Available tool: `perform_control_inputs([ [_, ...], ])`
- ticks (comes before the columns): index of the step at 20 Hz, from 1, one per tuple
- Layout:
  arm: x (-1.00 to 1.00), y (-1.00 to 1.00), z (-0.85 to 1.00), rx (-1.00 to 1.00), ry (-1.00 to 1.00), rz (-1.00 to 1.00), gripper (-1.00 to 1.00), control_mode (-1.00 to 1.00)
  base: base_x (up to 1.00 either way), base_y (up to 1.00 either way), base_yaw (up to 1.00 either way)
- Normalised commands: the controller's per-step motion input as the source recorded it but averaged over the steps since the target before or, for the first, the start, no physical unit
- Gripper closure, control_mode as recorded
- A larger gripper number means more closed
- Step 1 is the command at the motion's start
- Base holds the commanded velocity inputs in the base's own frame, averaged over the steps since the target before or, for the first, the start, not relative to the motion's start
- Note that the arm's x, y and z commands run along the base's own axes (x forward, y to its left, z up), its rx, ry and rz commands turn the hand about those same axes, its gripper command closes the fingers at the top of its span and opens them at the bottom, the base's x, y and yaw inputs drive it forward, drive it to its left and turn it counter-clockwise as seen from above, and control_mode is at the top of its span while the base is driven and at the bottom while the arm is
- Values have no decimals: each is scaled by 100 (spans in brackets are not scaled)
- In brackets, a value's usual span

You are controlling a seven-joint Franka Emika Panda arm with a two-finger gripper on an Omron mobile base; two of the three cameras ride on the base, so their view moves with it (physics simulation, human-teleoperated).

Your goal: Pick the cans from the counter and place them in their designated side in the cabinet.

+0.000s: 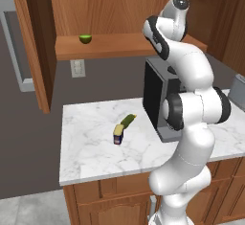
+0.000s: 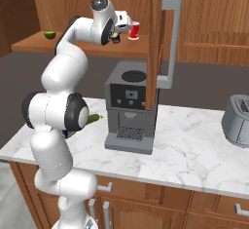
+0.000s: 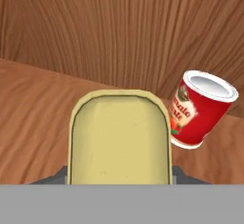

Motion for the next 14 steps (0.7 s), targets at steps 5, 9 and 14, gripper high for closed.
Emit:
perform_control_inputs([
  [5,13,-2,-5,0,-3,0,-100,-100,0,0,0],
  [9,9,-2,0,0,-7,0,-100,-100,0,0,0],
  [14,4,-3,2,0,-10,0,-100,-100,0,0,0],
])
